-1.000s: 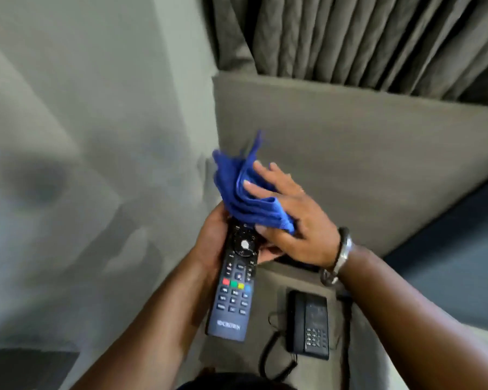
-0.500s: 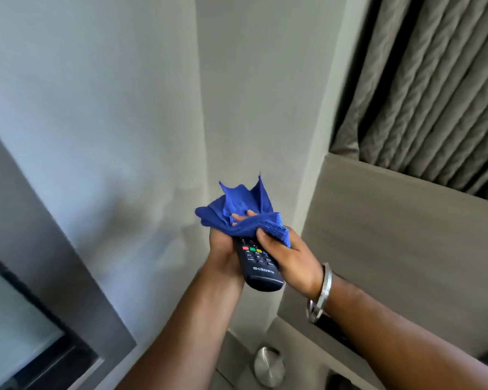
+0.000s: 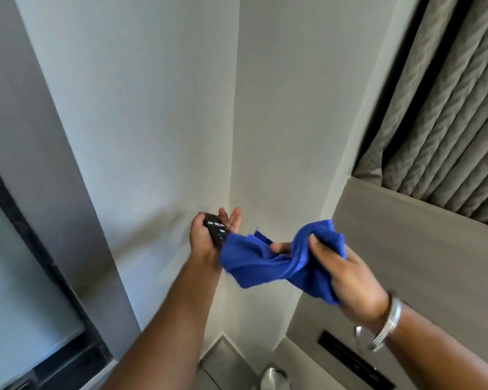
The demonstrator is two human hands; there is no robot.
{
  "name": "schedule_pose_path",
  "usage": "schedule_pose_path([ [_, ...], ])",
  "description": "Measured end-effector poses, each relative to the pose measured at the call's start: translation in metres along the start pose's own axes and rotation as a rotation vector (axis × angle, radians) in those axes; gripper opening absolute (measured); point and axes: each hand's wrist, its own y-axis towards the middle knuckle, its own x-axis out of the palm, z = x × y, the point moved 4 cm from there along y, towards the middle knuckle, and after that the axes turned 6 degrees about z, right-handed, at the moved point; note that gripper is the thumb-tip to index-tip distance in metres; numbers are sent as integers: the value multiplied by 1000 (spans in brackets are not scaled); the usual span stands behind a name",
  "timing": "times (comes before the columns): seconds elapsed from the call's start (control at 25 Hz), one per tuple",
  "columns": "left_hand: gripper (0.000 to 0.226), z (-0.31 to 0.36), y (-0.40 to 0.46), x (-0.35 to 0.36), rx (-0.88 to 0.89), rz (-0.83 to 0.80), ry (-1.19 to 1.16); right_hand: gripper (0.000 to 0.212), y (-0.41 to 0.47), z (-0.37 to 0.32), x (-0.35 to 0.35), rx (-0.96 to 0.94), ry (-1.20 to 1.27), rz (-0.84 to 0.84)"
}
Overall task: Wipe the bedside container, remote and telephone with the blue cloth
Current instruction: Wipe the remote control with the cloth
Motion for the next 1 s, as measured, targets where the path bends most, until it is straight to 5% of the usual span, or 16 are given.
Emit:
schedule_pose_path([
  [0.12, 36, 5, -9, 4, 5, -164, 156, 39, -2, 18, -64, 434, 151, 473],
  [0.24, 47, -12, -28, 12, -55, -355, 322, 29, -13, 27, -73, 566, 168, 468],
  [0.4, 51, -35, -48, 26, -23, -448, 478, 25, -11, 2, -54, 281, 52, 511],
  [0.6, 52, -65, -69, 40, 121, -489, 584, 20, 5, -39, -7, -160, -291, 350],
  [0.76, 52, -72, -79, 46, 142, -572, 604, 17, 17, -50, 17, -339, -629, 228],
  [1.0, 60, -71, -77, 37, 25, -473, 568, 60, 8, -45, 39, -434, -1074, -2],
])
